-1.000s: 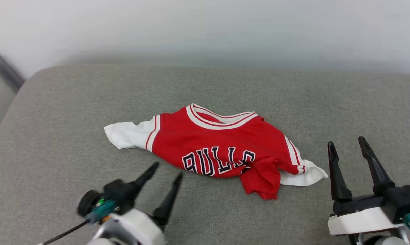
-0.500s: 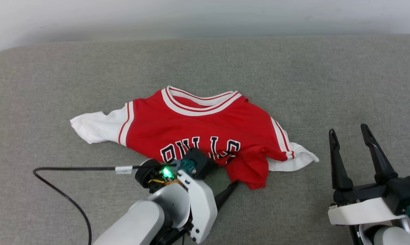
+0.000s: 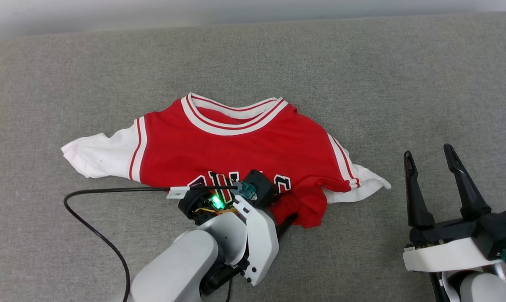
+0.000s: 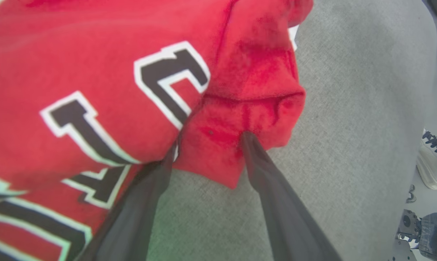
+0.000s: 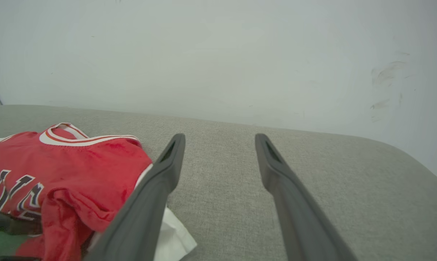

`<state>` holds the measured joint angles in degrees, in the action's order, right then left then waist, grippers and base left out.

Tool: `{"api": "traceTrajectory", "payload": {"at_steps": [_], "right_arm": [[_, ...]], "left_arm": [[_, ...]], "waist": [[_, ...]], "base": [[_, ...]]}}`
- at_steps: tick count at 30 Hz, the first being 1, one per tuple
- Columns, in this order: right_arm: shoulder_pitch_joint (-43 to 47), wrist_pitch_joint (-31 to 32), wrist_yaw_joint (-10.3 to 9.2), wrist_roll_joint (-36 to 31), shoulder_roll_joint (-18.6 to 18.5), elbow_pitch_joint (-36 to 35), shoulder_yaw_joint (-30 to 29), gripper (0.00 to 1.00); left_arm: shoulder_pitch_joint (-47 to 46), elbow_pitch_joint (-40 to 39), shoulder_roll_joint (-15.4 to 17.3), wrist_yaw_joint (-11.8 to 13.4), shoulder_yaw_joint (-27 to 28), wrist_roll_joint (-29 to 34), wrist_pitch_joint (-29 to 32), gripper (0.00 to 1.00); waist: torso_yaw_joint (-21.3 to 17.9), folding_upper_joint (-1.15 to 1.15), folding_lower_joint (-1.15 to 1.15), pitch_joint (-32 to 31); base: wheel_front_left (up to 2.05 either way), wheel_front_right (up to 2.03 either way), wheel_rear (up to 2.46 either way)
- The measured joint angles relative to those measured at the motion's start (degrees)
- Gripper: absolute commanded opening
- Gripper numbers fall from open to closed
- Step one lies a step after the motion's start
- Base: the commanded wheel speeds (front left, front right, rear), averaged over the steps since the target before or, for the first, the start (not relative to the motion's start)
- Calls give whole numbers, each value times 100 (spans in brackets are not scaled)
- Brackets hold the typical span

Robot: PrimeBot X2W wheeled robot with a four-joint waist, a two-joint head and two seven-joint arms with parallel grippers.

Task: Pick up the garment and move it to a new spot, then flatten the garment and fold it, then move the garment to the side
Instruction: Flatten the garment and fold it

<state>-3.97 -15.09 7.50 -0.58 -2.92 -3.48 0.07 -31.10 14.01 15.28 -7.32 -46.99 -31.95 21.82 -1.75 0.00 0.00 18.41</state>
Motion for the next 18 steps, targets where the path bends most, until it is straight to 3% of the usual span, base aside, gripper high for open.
{"api": "traceTrajectory", "payload": {"at_steps": [10, 18], "right_arm": [[-3, 0, 0, 3, 0, 146, 8, 100], [172, 0, 0, 122, 0, 290, 64, 100]], "left_arm": [[65, -49, 211, 1, -261, -102, -537, 0], [687, -1044, 805, 469, 24, -193, -635, 0]], "waist": [[79, 0, 0, -261], [263, 0, 0, -832]], "base": [[0, 0, 0], [0, 0, 0]]}}
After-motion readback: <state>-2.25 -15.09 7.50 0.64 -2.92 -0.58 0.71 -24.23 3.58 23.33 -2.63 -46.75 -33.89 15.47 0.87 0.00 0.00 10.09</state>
